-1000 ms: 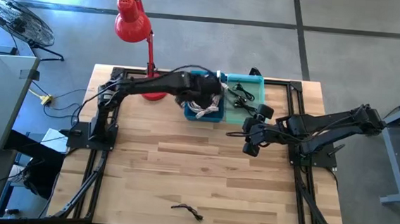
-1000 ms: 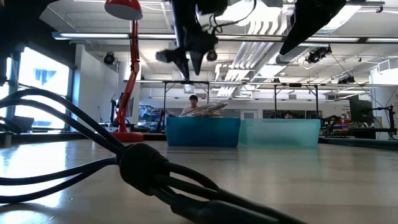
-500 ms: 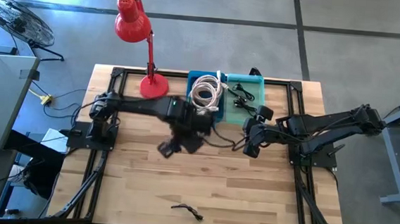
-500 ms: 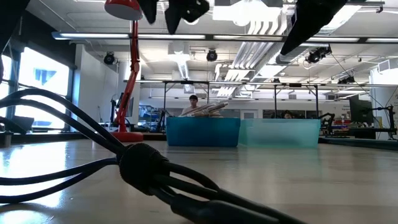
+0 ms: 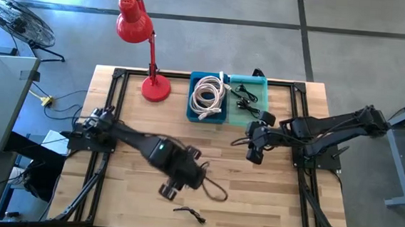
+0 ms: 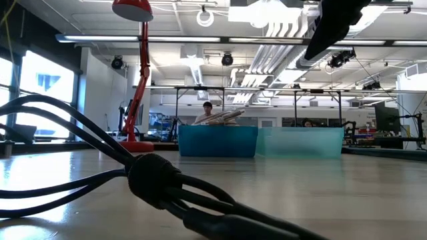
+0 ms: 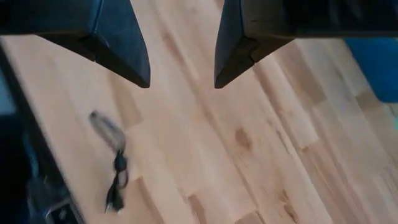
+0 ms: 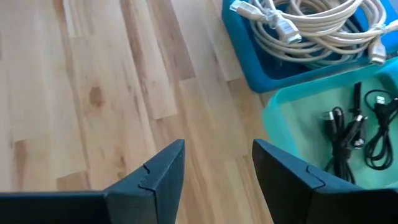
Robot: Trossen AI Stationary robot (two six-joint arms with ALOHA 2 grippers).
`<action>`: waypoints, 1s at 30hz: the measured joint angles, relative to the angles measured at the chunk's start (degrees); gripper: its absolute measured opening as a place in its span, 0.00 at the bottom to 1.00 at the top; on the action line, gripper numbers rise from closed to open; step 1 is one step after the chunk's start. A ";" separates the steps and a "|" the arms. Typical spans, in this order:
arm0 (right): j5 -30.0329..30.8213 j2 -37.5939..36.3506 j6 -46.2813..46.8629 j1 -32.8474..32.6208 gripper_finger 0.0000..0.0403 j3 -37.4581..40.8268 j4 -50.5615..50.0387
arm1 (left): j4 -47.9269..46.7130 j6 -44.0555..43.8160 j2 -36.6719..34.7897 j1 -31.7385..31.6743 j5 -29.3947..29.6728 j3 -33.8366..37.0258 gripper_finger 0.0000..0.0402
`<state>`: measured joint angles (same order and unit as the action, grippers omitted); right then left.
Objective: Pick & Place USB Port
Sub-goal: Put the black charger cable into the green bin
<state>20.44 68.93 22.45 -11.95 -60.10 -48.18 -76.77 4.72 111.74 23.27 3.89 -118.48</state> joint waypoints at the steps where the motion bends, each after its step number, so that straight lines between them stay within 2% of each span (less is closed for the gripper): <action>1: -0.04 0.00 0.31 -0.46 0.45 0.00 0.00 | 0.48 -2.65 0.00 1.09 0.68 0.00 0.43; 7: -0.06 0.00 2.61 -3.69 0.45 0.01 0.01 | 1.16 -18.09 0.79 5.86 2.98 0.11 0.43; 11: -0.05 0.00 4.63 -6.24 0.45 0.02 0.49 | 1.56 -24.19 1.91 7.90 2.68 0.09 0.43; 18: -0.04 0.02 4.78 -11.08 0.45 0.00 4.80 | 4.91 -26.00 6.32 9.46 2.33 0.04 0.43; 26: -0.02 0.02 5.46 -15.38 0.45 0.02 8.28 | 6.99 -24.72 10.91 9.37 -1.68 0.03 0.43; 30: 0.08 0.02 5.67 -16.72 0.45 0.00 9.83 | 6.69 -27.01 11.69 9.40 -2.47 0.09 0.43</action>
<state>20.52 68.95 28.12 -28.67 -60.09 -38.36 -70.08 -22.29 123.43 32.68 1.43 -118.39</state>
